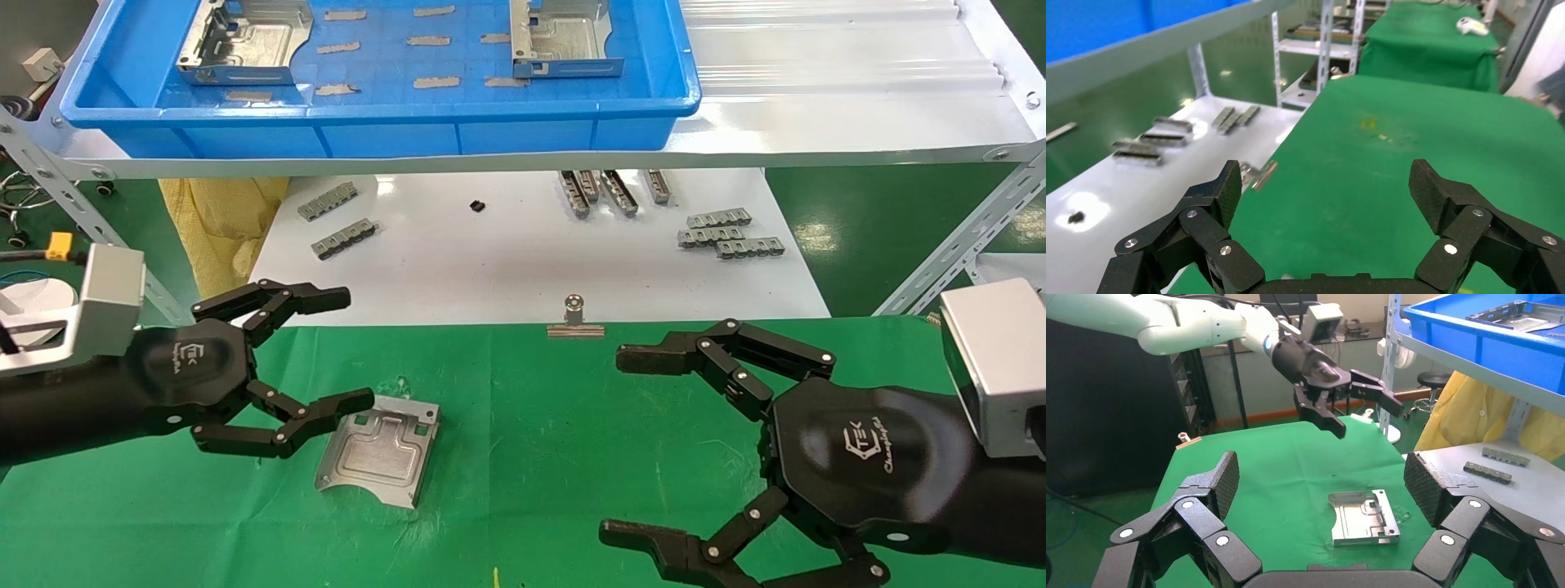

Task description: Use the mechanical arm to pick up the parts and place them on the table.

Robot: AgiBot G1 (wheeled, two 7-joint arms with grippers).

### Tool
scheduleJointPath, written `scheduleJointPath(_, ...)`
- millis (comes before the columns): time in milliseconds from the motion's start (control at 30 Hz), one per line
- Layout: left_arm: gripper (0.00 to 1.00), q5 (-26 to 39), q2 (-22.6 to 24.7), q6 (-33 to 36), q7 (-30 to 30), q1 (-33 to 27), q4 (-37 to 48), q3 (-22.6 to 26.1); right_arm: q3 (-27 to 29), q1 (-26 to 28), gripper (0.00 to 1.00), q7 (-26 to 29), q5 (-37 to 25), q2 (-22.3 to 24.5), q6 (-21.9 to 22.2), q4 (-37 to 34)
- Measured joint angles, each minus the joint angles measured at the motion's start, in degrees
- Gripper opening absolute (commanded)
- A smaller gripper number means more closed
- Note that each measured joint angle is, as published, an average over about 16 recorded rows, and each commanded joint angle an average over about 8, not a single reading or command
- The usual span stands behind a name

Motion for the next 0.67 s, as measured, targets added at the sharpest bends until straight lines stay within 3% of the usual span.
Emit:
scheduleJointPath(433,1.0,-3.6,-3.7,-1.3,-8.4,6.5,-15.8,-4.9,0.0,0.0,1.0,0.0,0.0,0.0,0.0,0.0)
scheduleJointPath(667,1.0,-4.6,-4.7,-1.6,-10.7,8.2,-20.1,-6.2,0.0,0.0,1.0,0.0,0.0,0.0,0.0,0.0)
